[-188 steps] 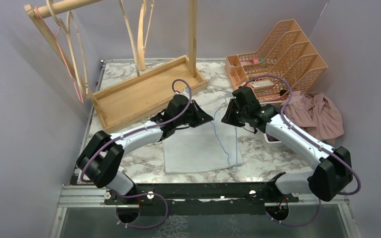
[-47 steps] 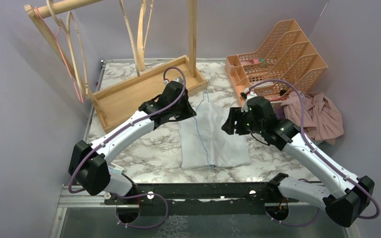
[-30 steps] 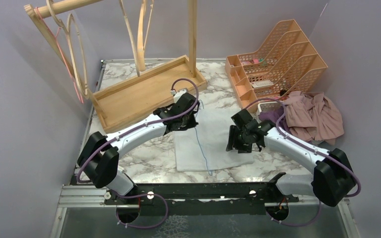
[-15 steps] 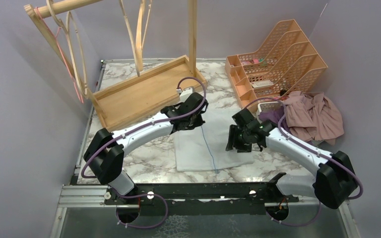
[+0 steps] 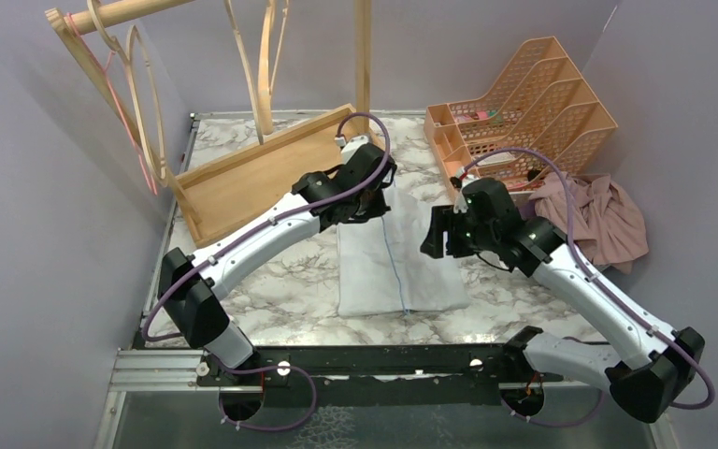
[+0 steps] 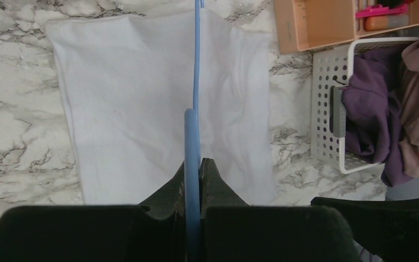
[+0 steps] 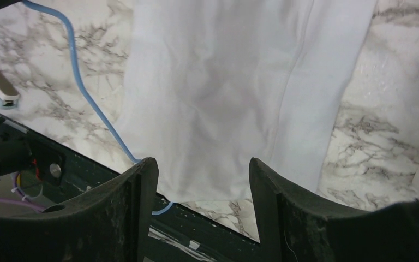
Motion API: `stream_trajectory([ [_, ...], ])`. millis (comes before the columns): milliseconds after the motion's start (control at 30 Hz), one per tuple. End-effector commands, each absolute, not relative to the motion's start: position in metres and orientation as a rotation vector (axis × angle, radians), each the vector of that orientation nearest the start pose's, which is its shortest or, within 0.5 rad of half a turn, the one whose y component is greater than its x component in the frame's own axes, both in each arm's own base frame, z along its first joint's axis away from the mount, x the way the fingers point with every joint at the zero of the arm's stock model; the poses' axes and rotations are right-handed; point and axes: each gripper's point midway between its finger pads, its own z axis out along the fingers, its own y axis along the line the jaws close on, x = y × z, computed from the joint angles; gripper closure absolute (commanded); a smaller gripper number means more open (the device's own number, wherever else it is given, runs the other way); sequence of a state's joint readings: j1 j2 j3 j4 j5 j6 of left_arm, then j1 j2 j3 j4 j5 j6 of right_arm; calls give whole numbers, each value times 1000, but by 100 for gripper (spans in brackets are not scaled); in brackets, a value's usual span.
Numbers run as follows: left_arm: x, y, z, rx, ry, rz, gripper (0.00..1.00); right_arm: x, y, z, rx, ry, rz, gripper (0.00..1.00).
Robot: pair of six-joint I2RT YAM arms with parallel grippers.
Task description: Place the skirt on the hanger
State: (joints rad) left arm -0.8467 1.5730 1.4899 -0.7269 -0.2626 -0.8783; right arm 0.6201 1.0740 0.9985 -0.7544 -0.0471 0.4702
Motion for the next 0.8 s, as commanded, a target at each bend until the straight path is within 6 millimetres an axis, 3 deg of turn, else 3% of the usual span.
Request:
stream_trajectory([
  [0, 286, -301, 252, -157, 2396, -513, 100, 214, 196, 230, -393, 2285, 636, 32],
  [133, 285, -288, 282, -176, 2369, -472, 100, 217, 201, 259, -440, 2171, 659, 32],
  [267, 284, -276, 317, -184, 2322, -468, 100, 218, 215, 267, -464, 2132, 668, 32],
  [367, 281, -268, 337, -189, 2298, -467, 100, 210, 237, 272, -504, 2108, 668, 32],
  [533, 276, -252, 343, -225, 2292, -428, 100, 190, 278, 279, -582, 2060, 763, 32],
  [633, 272, -252, 343, -227, 2306, -447, 100, 181, 298, 278, -606, 2045, 847, 33],
  [767, 266, -253, 342, -237, 2319, -482, 100, 178, 318, 262, -626, 2049, 899, 35],
])
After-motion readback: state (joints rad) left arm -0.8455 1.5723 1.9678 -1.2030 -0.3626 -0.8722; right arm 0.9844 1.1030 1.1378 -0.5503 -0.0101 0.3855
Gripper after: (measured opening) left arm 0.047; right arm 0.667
